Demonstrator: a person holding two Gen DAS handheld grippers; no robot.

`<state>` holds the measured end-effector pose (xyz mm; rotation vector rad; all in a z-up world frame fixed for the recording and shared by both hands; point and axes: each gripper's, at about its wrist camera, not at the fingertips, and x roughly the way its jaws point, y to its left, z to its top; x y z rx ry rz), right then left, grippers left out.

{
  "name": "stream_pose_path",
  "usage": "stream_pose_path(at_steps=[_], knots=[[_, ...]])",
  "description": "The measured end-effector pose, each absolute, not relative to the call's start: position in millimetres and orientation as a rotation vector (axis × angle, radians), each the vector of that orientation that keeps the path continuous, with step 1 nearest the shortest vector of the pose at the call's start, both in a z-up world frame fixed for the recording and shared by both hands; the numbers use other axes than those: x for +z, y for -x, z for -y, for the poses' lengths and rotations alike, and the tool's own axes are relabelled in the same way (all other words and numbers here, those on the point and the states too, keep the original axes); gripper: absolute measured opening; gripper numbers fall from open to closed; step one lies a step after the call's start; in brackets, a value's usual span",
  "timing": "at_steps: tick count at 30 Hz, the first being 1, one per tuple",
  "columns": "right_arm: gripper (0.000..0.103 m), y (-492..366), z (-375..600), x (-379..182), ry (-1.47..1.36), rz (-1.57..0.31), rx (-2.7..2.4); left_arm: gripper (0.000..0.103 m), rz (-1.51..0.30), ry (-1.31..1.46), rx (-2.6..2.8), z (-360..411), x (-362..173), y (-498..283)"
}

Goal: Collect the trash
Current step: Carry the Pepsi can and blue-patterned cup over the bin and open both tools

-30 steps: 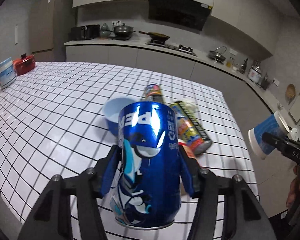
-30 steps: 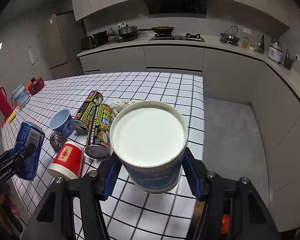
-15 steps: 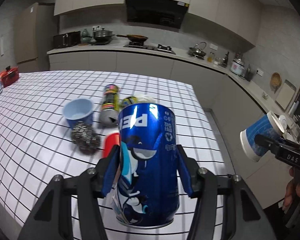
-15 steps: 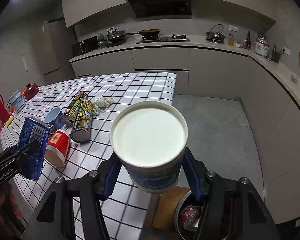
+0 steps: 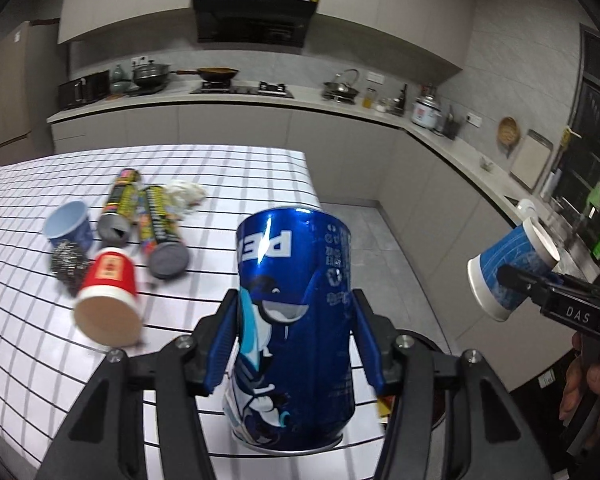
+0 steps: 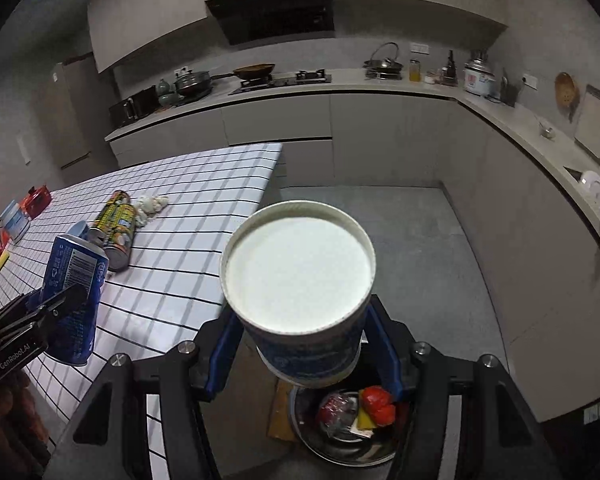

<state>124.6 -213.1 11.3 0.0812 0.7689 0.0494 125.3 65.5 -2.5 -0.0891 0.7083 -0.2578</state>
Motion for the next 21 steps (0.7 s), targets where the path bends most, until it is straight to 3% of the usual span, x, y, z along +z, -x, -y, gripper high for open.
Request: stream_pose_path(at_steps=[21], knots=[[0.062,-92.2,321.1,-38.6,-0.087,-0.859,-0.001,0.055,-0.782,0.050,-0.428,73.6,-38.0,-109.3]])
